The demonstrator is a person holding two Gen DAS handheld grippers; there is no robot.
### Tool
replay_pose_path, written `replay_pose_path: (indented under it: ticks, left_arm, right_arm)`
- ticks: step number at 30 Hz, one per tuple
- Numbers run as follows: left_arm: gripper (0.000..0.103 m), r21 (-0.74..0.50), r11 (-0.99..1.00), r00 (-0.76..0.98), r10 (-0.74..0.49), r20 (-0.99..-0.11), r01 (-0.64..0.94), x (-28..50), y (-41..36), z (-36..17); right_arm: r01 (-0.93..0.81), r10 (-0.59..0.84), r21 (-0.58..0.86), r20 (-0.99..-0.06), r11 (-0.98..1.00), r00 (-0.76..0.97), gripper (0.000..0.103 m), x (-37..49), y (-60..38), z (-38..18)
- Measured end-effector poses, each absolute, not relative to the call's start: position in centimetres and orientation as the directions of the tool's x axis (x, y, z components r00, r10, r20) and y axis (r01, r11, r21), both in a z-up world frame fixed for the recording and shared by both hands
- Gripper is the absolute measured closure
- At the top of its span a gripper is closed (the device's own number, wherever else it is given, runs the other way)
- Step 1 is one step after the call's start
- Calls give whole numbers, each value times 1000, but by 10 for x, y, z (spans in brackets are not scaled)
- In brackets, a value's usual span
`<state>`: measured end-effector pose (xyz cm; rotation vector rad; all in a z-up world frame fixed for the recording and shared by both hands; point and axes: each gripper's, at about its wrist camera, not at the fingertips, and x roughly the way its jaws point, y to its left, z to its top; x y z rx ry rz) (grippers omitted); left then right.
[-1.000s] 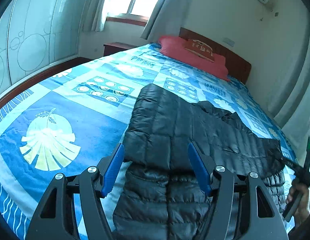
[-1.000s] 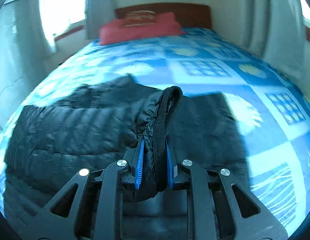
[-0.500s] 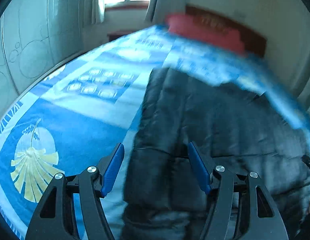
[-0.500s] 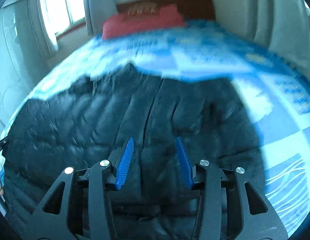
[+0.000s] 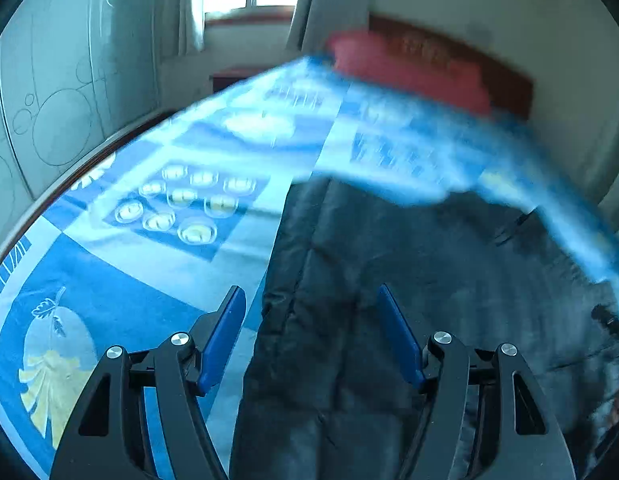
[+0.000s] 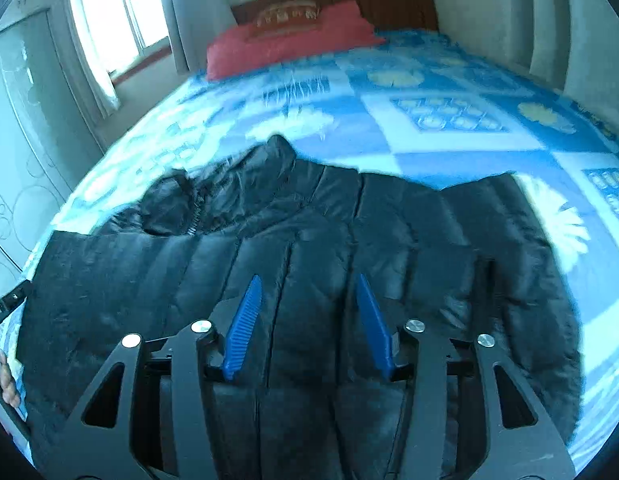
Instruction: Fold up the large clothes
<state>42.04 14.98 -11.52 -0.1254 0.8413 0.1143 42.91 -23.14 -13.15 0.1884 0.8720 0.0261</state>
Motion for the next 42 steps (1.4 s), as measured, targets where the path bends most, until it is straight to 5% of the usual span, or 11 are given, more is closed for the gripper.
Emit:
replay_pose_path:
  ticks: [3, 10, 15, 24, 42]
  left_arm:
    - [35, -75, 983, 629, 48, -776, -168, 425, 156, -127]
    - [35, -143, 978, 731, 12, -682, -150, 388, 141, -89]
    - [34, -37, 996, 652, 25, -758, -82, 404, 111, -126]
    - [35, -90, 995, 683, -41, -729, -35, 329, 140, -93]
    - [34, -472, 841, 603, -238, -761, -263, 67, 216, -134]
  right_arm:
    - [58, 69, 141, -753, 988, 654, 48, 429, -225, -128]
    - [-54, 140, 148, -672, 988, 727, 48, 404, -186, -108]
    - [-89, 93, 44, -728, 995, 679, 45, 406, -157, -137]
    - [-44, 130, 139, -698, 989, 704, 37, 308, -217, -89]
    - [225, 121, 299, -808, 927, 576, 37, 29, -340, -145]
